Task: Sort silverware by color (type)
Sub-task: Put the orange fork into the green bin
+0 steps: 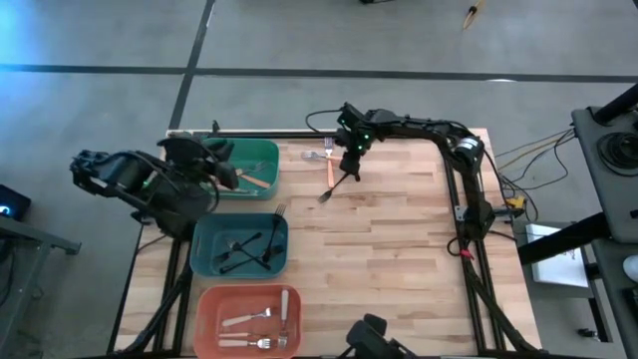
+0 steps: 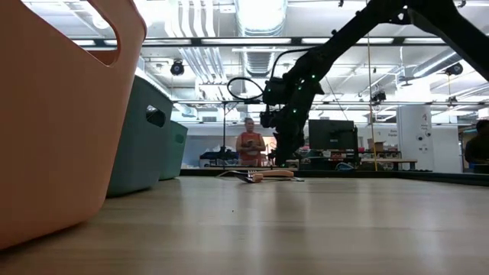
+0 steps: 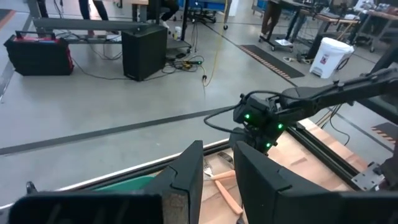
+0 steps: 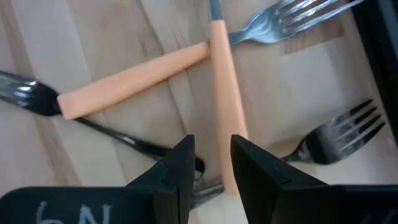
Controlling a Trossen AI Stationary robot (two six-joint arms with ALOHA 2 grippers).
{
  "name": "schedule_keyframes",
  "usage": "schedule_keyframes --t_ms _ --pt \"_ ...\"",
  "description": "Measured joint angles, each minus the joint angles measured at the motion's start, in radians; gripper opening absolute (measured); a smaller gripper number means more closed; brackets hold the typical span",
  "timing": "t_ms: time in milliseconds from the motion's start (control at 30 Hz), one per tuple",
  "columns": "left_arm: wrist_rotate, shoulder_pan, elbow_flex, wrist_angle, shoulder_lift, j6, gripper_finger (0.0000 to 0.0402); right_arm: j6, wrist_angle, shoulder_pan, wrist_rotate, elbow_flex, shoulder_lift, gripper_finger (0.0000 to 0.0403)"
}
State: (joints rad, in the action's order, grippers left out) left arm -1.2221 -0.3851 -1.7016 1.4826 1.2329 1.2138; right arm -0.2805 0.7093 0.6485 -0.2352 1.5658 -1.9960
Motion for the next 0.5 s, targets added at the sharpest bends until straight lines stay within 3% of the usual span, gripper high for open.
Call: schedule_keyframes --t_ms 233,500 --pt "0.000 0.000 0.000 0.000 -0.068 -0.074 0.0073 -0.050 0.001 -0.007 0.083 0.021 -0.016 0.0096" --pt "0.000 0.000 0.001 0.000 -0.104 -0.121 0.0073 -0.076 0.067 -0.022 0.078 0.021 -0.016 0.0114"
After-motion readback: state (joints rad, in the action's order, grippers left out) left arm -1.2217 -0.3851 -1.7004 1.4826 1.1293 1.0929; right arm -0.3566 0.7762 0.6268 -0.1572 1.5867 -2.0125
